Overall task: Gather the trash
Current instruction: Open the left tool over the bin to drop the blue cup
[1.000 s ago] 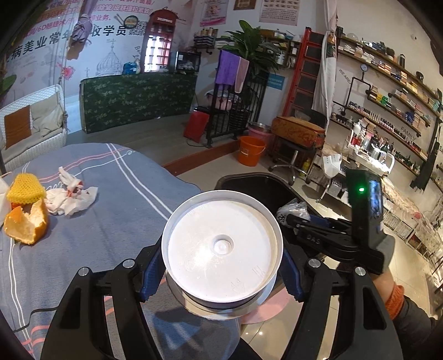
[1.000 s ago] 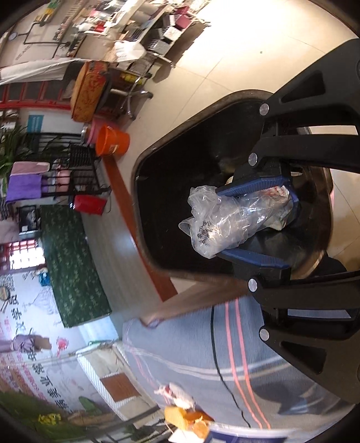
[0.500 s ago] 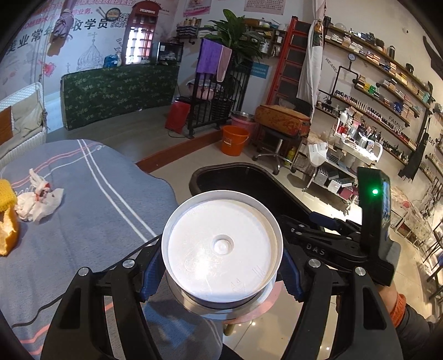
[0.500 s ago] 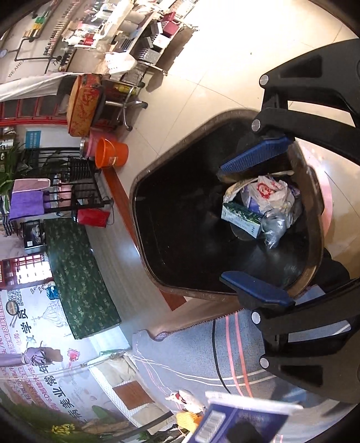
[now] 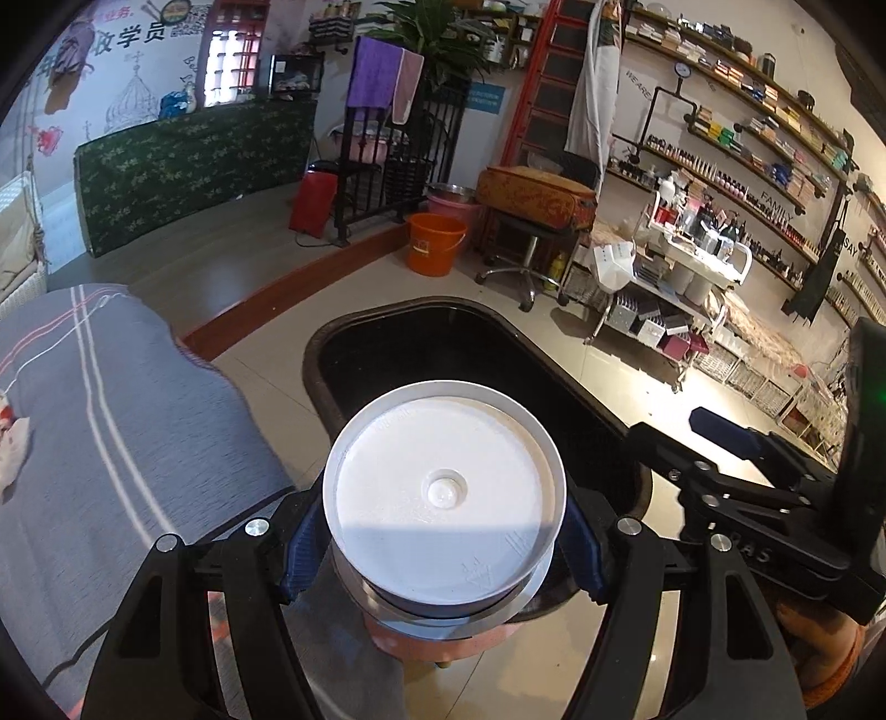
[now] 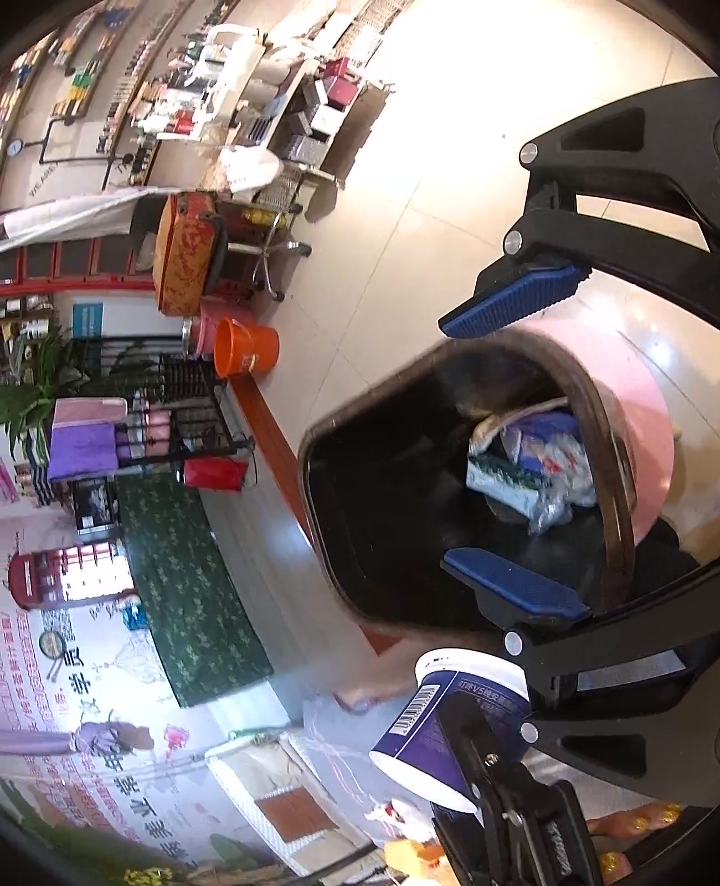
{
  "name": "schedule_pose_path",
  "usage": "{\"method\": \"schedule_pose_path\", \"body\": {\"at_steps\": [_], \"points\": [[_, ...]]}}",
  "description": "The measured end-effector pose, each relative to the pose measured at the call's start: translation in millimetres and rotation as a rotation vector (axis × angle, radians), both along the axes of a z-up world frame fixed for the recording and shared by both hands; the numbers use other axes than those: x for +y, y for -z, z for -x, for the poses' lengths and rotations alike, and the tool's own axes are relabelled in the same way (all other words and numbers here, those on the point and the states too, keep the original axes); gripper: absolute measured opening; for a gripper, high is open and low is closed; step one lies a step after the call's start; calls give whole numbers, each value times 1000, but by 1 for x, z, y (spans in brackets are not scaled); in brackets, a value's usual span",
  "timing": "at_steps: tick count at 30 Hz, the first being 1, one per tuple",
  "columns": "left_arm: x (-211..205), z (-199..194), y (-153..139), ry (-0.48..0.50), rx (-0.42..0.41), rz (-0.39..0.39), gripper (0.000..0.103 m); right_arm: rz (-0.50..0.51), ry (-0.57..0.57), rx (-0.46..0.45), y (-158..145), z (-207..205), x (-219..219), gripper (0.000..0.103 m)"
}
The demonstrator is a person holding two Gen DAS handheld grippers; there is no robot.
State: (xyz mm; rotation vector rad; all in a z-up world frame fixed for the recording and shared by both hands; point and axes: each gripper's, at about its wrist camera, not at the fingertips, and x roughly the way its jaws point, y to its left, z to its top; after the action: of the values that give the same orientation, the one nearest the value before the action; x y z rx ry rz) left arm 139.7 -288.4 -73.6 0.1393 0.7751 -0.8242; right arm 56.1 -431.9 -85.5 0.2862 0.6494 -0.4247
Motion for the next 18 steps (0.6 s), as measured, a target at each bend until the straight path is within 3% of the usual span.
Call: {"method": "schedule_pose_path", "body": {"at_steps": [12,14,15,18], "points": [[-41,-15,19,46,67,-58,70,-21,138,25,10,20,-44,78],[-42,-15,17,50,54,-50,80,-17,144,26,10,19,-47,78],[-40,-13,16,46,38,-45,90,-14,148,27,10,19,-48,78],[-33,-8,9,35,-6,-28,95,-19,153,28,11,19,-51,78]]}}
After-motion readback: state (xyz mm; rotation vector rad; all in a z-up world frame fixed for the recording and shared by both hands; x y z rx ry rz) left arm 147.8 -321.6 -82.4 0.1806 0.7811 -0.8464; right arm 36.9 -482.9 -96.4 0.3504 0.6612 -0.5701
